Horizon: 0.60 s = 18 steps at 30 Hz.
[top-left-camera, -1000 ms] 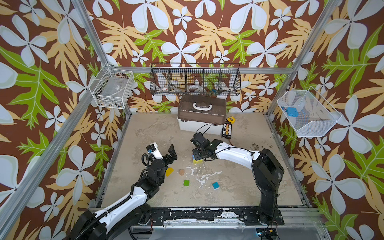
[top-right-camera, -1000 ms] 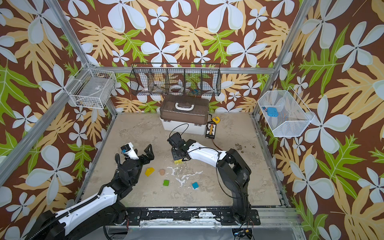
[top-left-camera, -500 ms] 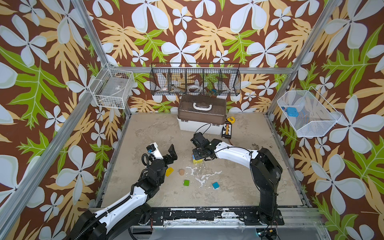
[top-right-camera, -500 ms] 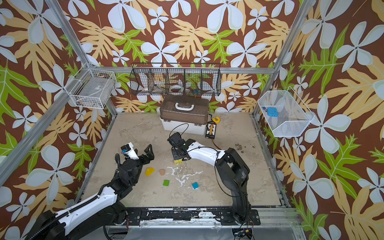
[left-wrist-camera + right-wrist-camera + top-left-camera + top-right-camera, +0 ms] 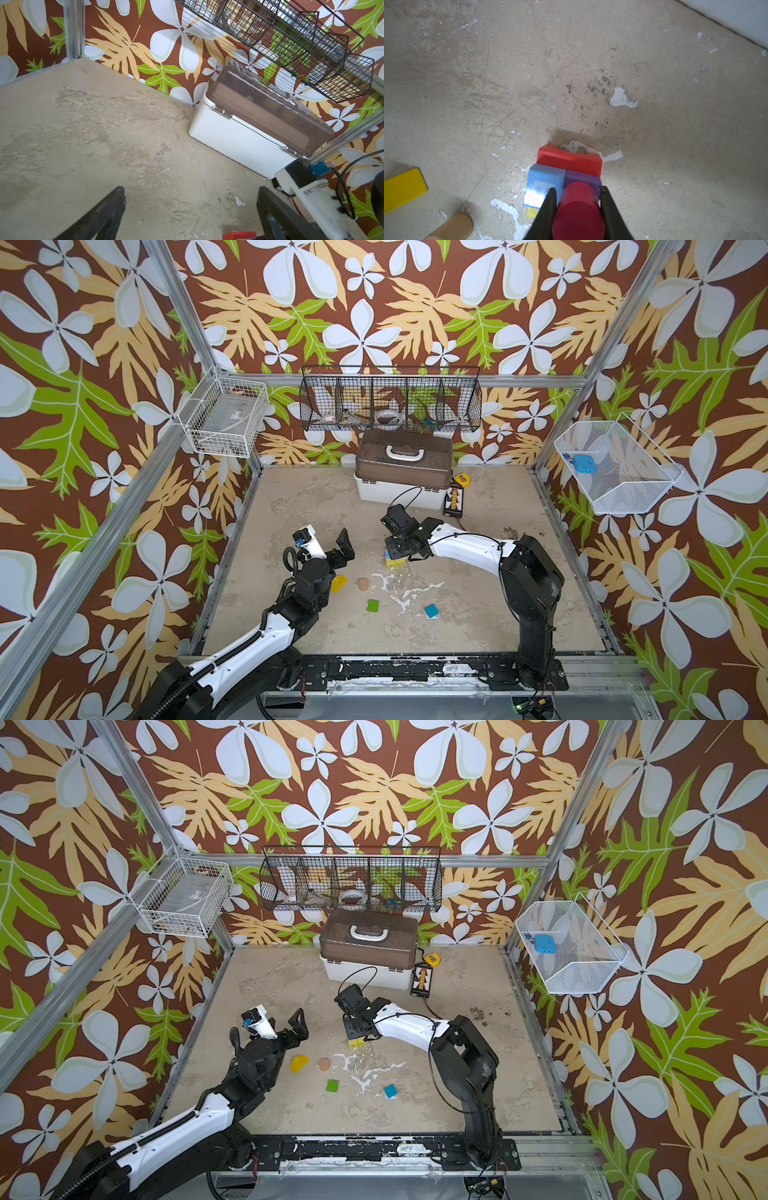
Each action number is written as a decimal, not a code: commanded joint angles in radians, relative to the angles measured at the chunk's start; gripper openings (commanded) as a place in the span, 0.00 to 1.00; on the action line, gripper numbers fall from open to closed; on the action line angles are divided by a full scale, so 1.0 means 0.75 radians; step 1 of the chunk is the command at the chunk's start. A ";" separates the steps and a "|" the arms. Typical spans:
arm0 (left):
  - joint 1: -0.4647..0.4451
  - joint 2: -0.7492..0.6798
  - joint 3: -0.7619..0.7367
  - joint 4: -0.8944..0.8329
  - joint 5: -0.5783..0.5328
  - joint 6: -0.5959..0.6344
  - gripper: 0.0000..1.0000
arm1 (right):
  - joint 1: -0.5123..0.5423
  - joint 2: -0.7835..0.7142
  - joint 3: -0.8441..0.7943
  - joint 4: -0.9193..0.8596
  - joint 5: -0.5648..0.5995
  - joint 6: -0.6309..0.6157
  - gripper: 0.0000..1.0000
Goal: Build the wood block tower
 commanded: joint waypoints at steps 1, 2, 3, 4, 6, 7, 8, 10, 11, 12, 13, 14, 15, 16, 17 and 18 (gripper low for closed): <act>0.003 -0.004 0.010 0.003 -0.001 0.009 1.00 | 0.001 0.000 0.008 -0.018 0.027 0.002 0.25; 0.003 -0.002 0.009 0.003 -0.001 0.009 1.00 | -0.001 -0.001 0.009 -0.018 0.029 0.002 0.25; 0.003 -0.001 0.009 0.003 0.001 0.009 1.00 | -0.001 -0.001 0.009 -0.017 0.030 0.002 0.25; 0.003 -0.001 0.010 0.003 0.000 0.009 1.00 | 0.000 -0.001 0.008 -0.017 0.030 0.002 0.25; 0.003 -0.002 0.009 0.003 -0.001 0.007 1.00 | 0.000 0.002 0.009 -0.019 0.030 0.002 0.27; 0.004 -0.003 0.009 0.003 0.002 0.007 1.00 | 0.000 0.001 0.008 -0.019 0.030 0.002 0.27; 0.003 -0.001 0.009 0.003 0.000 0.006 1.00 | 0.001 0.001 0.010 -0.019 0.032 0.002 0.28; 0.004 -0.002 0.009 0.003 0.001 0.007 1.00 | 0.000 0.004 0.010 -0.018 0.032 0.002 0.29; 0.003 -0.003 0.009 0.003 0.001 0.007 1.00 | 0.000 0.005 0.011 -0.019 0.034 0.002 0.30; 0.003 -0.004 0.009 0.002 0.000 0.007 1.00 | 0.000 0.005 0.013 -0.017 0.034 0.002 0.30; 0.004 -0.004 0.010 0.003 0.001 0.007 1.00 | 0.000 0.007 0.013 -0.019 0.035 0.002 0.30; 0.003 -0.003 0.009 0.002 0.001 0.007 1.00 | -0.001 0.010 0.017 -0.021 0.035 0.002 0.30; 0.003 -0.003 0.009 0.003 0.001 0.007 1.00 | -0.001 0.014 0.018 -0.020 0.034 0.002 0.30; 0.003 -0.004 0.009 0.003 0.001 0.007 1.00 | 0.000 0.015 0.020 -0.021 0.034 0.002 0.30; 0.003 -0.004 0.009 0.003 0.001 0.007 1.00 | 0.000 0.019 0.021 -0.022 0.034 0.002 0.30; 0.004 -0.005 0.010 0.002 0.001 0.007 1.00 | 0.001 0.020 0.023 -0.023 0.034 0.002 0.30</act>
